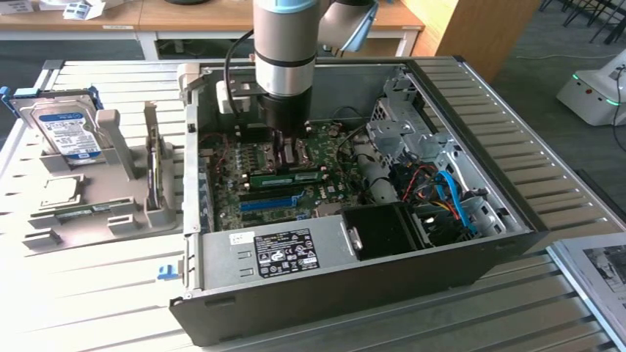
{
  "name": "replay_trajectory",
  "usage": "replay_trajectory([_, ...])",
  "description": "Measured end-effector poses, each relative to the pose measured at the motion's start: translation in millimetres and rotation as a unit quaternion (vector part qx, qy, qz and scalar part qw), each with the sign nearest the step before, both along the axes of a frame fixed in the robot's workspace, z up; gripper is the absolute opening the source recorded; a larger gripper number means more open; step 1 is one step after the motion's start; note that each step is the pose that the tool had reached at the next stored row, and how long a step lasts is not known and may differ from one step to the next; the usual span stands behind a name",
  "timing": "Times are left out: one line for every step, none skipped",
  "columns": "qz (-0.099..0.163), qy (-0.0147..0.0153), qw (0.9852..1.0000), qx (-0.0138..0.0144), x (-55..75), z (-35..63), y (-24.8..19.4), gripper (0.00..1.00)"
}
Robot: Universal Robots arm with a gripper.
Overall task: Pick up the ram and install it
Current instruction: 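Press down the ram until it locks into place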
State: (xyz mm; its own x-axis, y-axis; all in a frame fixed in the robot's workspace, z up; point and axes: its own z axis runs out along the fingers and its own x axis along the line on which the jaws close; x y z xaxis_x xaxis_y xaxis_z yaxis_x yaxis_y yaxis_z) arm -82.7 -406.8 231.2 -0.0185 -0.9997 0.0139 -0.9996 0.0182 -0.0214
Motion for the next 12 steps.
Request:
replay_trajectory([0.0,-0.0001,1.0,0.0001,0.0,-0.3,0.0,0.1])
replay_trajectory([0.0,-0.0001,1.0,0.0002,0.0,-0.6,0.0,0.1])
replay_trajectory([0.0,0.0,1.0,0.0001,0.0,-0.9,0.0,0.1])
replay_trajectory([0.0,0.0,1.0,0.0,0.0,-1.2,0.0,0.1])
replay_trajectory([0.0,0.0,1.0,0.0,0.0,-1.6,0.0,0.1])
replay_trajectory([0.0,0.0,1.0,0.0,0.0,-1.9,0.0,0.1])
replay_trajectory([0.0,0.0,1.0,0.0,0.0,-2.2,0.0,0.1])
replay_trajectory([0.0,0.0,1.0,0.0,0.0,-2.6,0.0,0.1])
replay_trajectory([0.0,0.0,1.0,0.0,0.0,-3.1,0.0,0.1])
replay_trajectory([0.0,0.0,1.0,0.0,0.0,-3.5,0.0,0.1])
replay_trajectory([0.0,0.0,1.0,-0.0001,0.0,-3.7,0.0,0.1])
replay_trajectory([0.0,0.0001,1.0,-0.0001,0.0,-3.7,0.0,0.1])
